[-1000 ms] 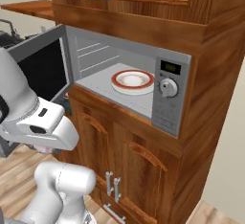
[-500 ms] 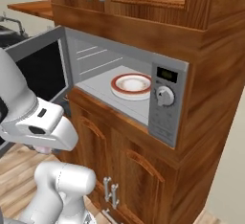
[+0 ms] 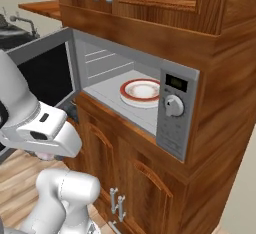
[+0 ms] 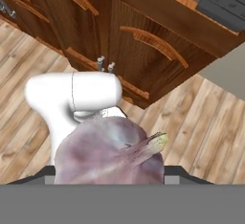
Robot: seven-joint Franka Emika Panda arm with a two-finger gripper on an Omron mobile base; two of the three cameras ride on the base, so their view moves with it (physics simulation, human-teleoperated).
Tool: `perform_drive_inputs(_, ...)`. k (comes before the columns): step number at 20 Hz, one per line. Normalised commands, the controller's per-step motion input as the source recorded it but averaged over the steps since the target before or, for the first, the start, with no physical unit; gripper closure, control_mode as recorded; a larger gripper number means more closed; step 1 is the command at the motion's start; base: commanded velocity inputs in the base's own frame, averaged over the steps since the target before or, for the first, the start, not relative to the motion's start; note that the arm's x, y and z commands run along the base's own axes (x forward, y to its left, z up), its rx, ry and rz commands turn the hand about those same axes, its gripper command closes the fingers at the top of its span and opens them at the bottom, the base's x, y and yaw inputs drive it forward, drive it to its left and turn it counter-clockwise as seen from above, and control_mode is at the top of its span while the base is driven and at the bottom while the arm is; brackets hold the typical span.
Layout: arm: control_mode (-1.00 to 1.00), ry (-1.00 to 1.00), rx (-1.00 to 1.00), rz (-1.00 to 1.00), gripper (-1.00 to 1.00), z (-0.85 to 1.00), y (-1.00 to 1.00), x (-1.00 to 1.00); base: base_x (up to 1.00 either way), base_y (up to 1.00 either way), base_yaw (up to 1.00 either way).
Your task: Pick the garlic from the counter and place it in the microwave. Then turn on the microwave.
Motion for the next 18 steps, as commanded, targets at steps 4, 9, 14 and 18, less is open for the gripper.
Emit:
perform_drive_inputs(4,1.0,0.0,0.0,0.0,1.0,0.0,0.0,0.0,0.0,-0.33,0.2)
perform_drive_inputs(9,1.0,0.0,0.0,0.0,1.0,0.0,0.0,0.0,0.0,-0.51,0.2)
perform_drive_inputs(14,1.0,0.0,0.0,0.0,1.0,0.0,0.0,0.0,0.0,-0.42,0.14)
perform_drive_inputs(18,1.0,0.0,0.0,0.0,1.0,0.0,0.0,0.0,0.11,0.07,0.01)
